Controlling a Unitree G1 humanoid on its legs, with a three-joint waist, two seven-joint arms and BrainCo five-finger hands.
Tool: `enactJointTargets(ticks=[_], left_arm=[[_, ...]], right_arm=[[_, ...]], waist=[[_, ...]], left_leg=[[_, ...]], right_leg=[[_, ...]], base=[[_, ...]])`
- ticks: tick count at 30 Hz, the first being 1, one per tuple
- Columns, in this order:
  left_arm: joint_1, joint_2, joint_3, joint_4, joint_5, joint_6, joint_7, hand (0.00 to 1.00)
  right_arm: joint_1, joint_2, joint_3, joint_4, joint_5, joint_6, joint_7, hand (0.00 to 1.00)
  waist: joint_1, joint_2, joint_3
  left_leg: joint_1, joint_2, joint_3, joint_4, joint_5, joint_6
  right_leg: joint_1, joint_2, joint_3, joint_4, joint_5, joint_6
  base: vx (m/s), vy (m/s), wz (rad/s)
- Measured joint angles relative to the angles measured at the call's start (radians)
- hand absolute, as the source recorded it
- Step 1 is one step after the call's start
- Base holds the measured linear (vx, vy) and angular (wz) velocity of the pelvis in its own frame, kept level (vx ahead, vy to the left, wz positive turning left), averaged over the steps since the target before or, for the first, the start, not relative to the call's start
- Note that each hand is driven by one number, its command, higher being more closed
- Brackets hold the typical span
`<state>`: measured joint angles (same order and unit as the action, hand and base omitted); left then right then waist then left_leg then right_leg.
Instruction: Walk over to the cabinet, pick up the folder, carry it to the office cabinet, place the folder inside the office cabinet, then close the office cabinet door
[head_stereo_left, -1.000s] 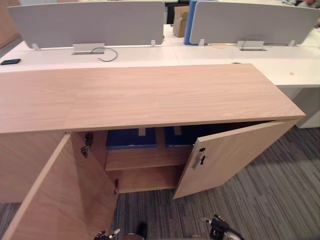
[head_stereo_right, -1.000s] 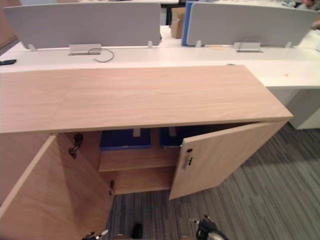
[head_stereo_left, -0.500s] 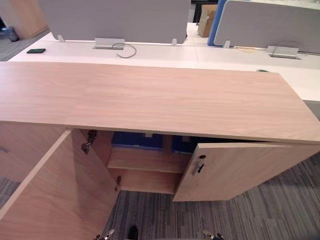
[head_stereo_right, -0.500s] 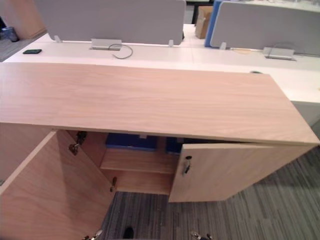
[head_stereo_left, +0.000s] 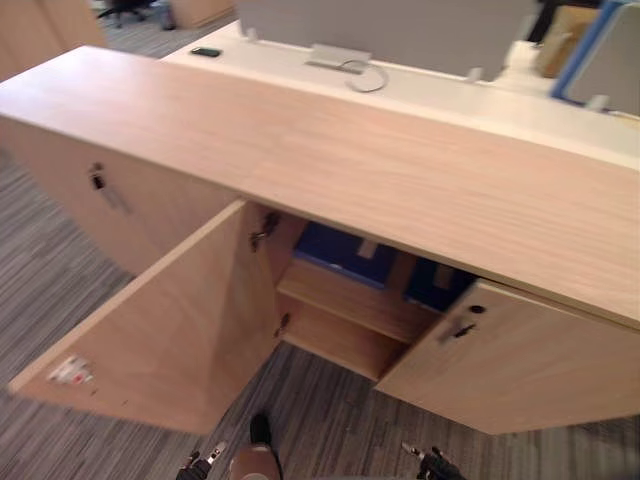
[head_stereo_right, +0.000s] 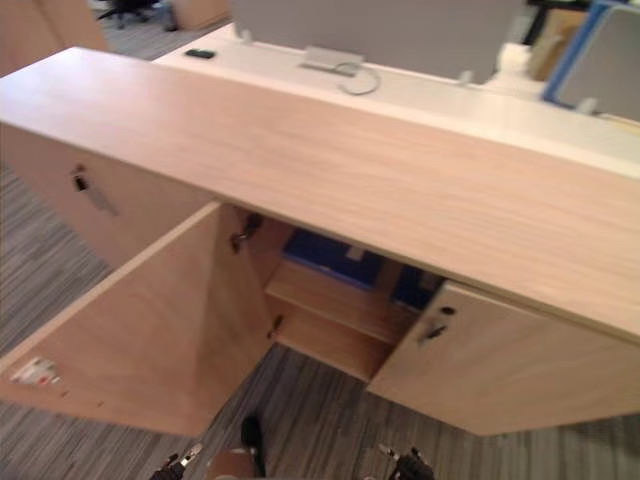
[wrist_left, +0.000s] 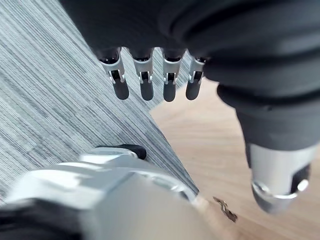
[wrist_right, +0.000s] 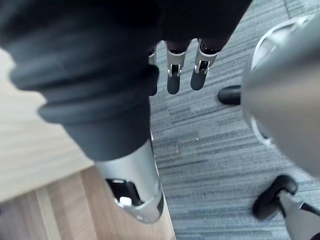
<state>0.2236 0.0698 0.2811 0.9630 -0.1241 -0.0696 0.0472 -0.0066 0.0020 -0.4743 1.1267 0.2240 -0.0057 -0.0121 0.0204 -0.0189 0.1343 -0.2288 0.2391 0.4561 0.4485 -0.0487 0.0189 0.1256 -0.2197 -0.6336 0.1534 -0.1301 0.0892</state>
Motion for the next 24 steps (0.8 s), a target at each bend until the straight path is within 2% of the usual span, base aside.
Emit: enactJointTargets(ticks=[1,3,4,5,6,7,9,11,12,13,14,17,24], left_arm=[[0.009,-0.007,-0.013,0.009,0.000,0.001,-0.001,0.00],[-0.004,0.007,-0.018,0.016,-0.001,0.001,-0.009,0.00],[-0.013,0.016,-0.017,0.027,-0.001,0.003,-0.012,0.00],[-0.012,0.016,0.015,0.046,-0.003,0.006,-0.013,0.00],[-0.006,0.003,0.026,0.053,-0.004,0.009,-0.012,0.00],[0.005,-0.023,0.044,0.065,-0.009,0.014,-0.015,0.00],[0.008,-0.016,0.043,0.062,-0.010,0.015,-0.018,0.00],[-0.003,-0.014,0.029,0.056,-0.033,0.015,-0.021,0.00],[-0.003,-0.018,0.023,0.055,-0.041,0.015,-0.022,0.00],[-0.003,-0.019,0.018,0.057,-0.046,0.016,-0.022,0.00],[-0.005,-0.017,0.015,0.062,-0.059,0.019,-0.023,0.00],[0.005,-0.017,0.015,0.065,-0.071,0.021,-0.023,0.00],[0.007,-0.015,0.014,0.065,-0.062,0.021,-0.035,0.00]], right_arm=[[-0.003,-0.005,0.000,-0.007,0.021,-0.004,0.001,0.00],[-0.008,0.001,-0.012,0.011,0.038,-0.004,0.005,0.00],[0.003,-0.002,-0.027,0.025,0.050,-0.004,0.005,0.00],[0.010,0.006,-0.046,0.045,0.069,-0.006,0.005,0.00],[0.013,-0.005,-0.055,0.046,0.073,-0.006,0.007,0.00],[0.014,-0.025,-0.066,0.044,0.077,-0.004,0.002,0.00],[0.028,-0.016,-0.093,0.045,0.092,0.001,0.002,0.00],[0.037,-0.016,-0.099,0.044,0.109,-0.001,0.002,0.00],[0.037,-0.020,-0.109,0.043,0.109,-0.001,0.002,0.00],[0.036,-0.020,-0.117,0.042,0.110,-0.001,0.001,0.00],[0.033,-0.017,-0.119,0.040,0.111,0.000,0.002,0.00],[0.034,-0.018,-0.129,0.041,0.114,0.004,-0.001,0.00],[0.035,-0.018,-0.130,0.041,0.112,0.005,-0.001,0.00]], waist=[[0.001,0.033,-0.001],[0.001,0.020,0.009],[-0.017,0.001,0.004],[-0.024,-0.004,0.003],[-0.019,0.011,0.004],[-0.017,0.042,0.017],[-0.022,0.031,0.013],[-0.032,0.032,0.008],[-0.030,0.042,0.004],[-0.030,0.049,0.002],[-0.029,0.049,0.013],[-0.028,0.042,0.017],[-0.026,0.039,0.018]], left_leg=[[-0.010,0.008,0.040,0.007,-0.048,0.001],[-0.024,-0.065,-0.011,-0.068,-0.014,0.019],[-0.002,-0.130,-0.010,-0.177,-0.006,0.038],[0.006,-0.083,0.139,-0.071,-0.076,0.050],[0.019,-0.033,0.189,-0.001,-0.096,0.047],[0.038,-0.036,0.188,0.004,-0.124,0.030],[0.059,-0.122,0.142,-0.110,-0.071,0.043],[0.116,-0.249,0.067,-0.368,0.076,0.056],[0.148,-0.282,0.039,-0.479,0.128,0.053],[0.167,-0.293,0.028,-0.538,0.160,0.047],[0.170,-0.295,0.001,-0.544,0.167,0.044],[0.194,-0.297,-0.005,-0.544,0.168,0.043],[0.205,-0.306,-0.007,-0.544,0.162,0.052]], right_leg=[[0.002,0.008,-0.016,0.023,-0.016,0.021],[-0.004,0.005,-0.010,-0.002,-0.027,0.008],[0.003,0.011,0.015,-0.063,-0.014,-0.018],[0.019,-0.016,-0.008,-0.080,0.027,0.002],[0.027,-0.017,-0.021,-0.067,0.034,0.026],[0.046,-0.023,-0.039,-0.030,0.022,0.043],[0.049,-0.048,-0.081,-0.035,0.017,0.033],[0.054,-0.046,-0.105,-0.068,0.015,0.015],[0.055,-0.043,-0.114,-0.073,0.012,0.010],[0.055,-0.038,-0.126,-0.072,0.012,0.011],[0.070,-0.031,-0.151,-0.066,0.009,0.010],[0.095,-0.040,-0.160,-0.055,-0.004,-0.012],[0.105,-0.043,-0.160,-0.048,-0.007,-0.016]], base=[[0.09,0.260,0.89],[0.01,0.201,1.18],[-0.04,0.128,1.43],[0.01,0.096,1.25],[0.13,0.159,0.79],[0.15,0.146,0.48],[0.08,0.114,0.84],[0.01,0.050,1.23],[0.00,0.055,0.86],[-0.01,0.024,0.62],[-0.02,-0.005,0.45],[-0.03,-0.034,0.15],[-0.01,-0.027,0.00]])
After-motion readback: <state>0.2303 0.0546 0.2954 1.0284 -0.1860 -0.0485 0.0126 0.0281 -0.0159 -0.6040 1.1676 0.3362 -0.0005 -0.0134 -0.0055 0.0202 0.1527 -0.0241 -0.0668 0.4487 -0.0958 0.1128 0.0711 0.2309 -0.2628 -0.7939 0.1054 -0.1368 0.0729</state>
